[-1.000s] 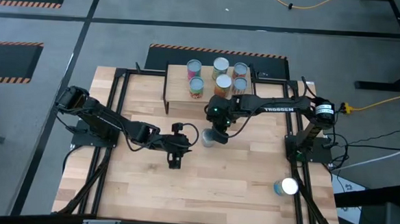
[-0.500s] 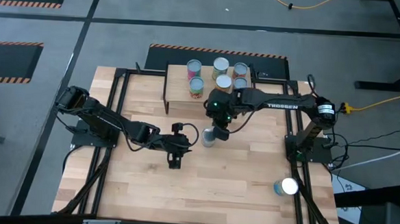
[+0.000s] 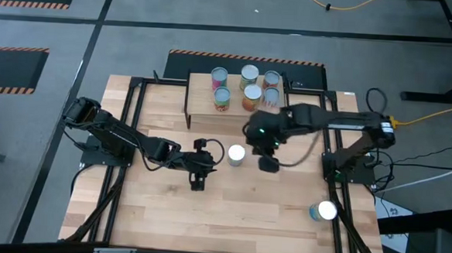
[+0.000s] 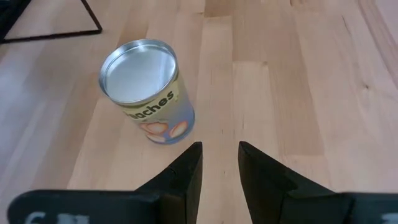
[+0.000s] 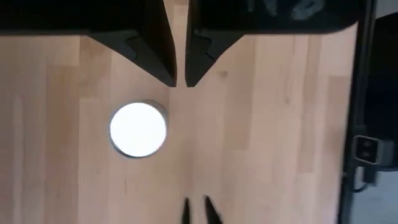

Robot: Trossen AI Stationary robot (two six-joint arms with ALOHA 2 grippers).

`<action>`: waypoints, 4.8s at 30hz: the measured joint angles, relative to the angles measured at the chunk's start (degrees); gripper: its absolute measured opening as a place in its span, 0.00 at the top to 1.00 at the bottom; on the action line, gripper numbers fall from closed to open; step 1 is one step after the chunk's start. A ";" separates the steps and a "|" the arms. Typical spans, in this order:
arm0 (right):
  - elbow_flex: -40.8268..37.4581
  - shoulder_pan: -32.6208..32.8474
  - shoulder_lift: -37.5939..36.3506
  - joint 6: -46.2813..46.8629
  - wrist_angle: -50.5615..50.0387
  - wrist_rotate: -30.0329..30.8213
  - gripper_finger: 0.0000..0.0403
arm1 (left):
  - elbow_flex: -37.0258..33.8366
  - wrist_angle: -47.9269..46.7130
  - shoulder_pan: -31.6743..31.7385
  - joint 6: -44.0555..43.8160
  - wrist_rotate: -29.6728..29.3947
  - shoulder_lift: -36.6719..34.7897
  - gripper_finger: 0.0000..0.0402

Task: Pick and place cans onto a shelf
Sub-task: Put the canned peaches on the shelf

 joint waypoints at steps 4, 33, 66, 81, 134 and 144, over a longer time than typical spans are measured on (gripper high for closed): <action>-3.45 5.00 -5.77 4.01 -0.18 5.31 0.90 | 0.00 0.05 0.00 -2.81 0.00 0.00 0.76; -33.86 23.42 -30.07 26.24 5.41 14.60 0.90 | 26.72 -3.60 8.93 -6.87 -1.64 5.54 0.76; -33.86 23.42 -30.02 25.92 6.19 14.60 0.90 | 30.99 -27.70 12.90 -24.80 -1.28 16.63 0.76; -33.86 23.42 -30.02 25.85 6.19 14.57 0.90 | 30.95 -28.06 12.86 -25.97 0.78 20.67 0.76; -33.86 23.42 -30.01 25.85 6.61 14.57 0.90 | 30.95 -36.88 14.12 -20.51 2.22 4.07 1.00; -33.86 23.40 -30.00 25.83 7.29 14.60 0.90 | 30.95 -42.09 18.75 -19.96 2.15 -10.06 1.00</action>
